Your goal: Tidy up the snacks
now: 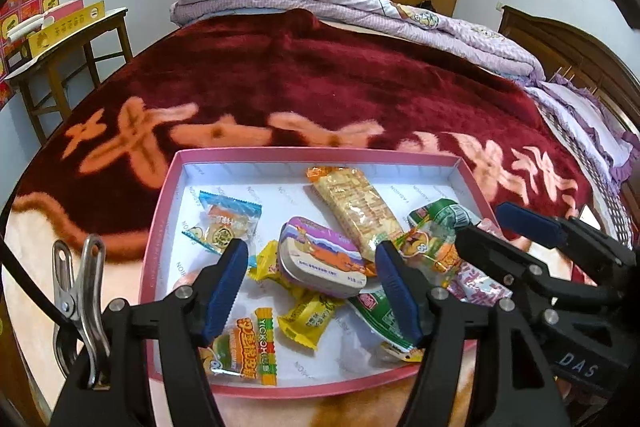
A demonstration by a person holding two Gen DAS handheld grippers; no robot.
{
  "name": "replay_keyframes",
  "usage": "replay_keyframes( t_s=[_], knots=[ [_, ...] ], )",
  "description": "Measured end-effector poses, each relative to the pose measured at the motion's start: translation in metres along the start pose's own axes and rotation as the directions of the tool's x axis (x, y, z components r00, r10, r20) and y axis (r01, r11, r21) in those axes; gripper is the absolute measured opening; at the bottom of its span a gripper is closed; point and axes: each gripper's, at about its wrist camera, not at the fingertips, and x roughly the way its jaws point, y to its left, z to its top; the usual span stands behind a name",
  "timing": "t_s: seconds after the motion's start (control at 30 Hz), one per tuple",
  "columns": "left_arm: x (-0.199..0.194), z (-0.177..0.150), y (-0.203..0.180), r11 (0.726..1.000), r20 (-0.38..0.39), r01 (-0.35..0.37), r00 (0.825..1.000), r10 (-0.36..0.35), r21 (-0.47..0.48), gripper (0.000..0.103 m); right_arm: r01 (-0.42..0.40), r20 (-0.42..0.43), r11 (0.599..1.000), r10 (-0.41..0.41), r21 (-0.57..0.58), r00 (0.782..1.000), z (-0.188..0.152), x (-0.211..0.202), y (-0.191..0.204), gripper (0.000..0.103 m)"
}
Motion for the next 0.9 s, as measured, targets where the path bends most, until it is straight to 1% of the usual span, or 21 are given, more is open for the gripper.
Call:
replay_keyframes(
  t_s=[0.23, 0.47, 0.9],
  knots=[
    [-0.015, -0.008, -0.003, 1.000, 0.006, -0.011, 1.000, 0.011, 0.010, 0.070, -0.014, 0.028, 1.000, 0.014, 0.027, 1.000, -0.006, -0.018, 0.005, 0.059],
    [-0.029, -0.020, -0.008, 0.999, 0.001, -0.030, 1.000, 0.030, 0.027, 0.070, -0.020, 0.035, 0.999, 0.018, 0.038, 0.999, -0.019, -0.034, 0.011, 0.059],
    [-0.042, -0.042, -0.011, 0.999, -0.019, -0.046, 0.999, 0.046, 0.026, 0.070, 0.002, 0.012, 0.999, -0.003, 0.045, 1.000, -0.046, -0.044, 0.021, 0.059]
  ],
)
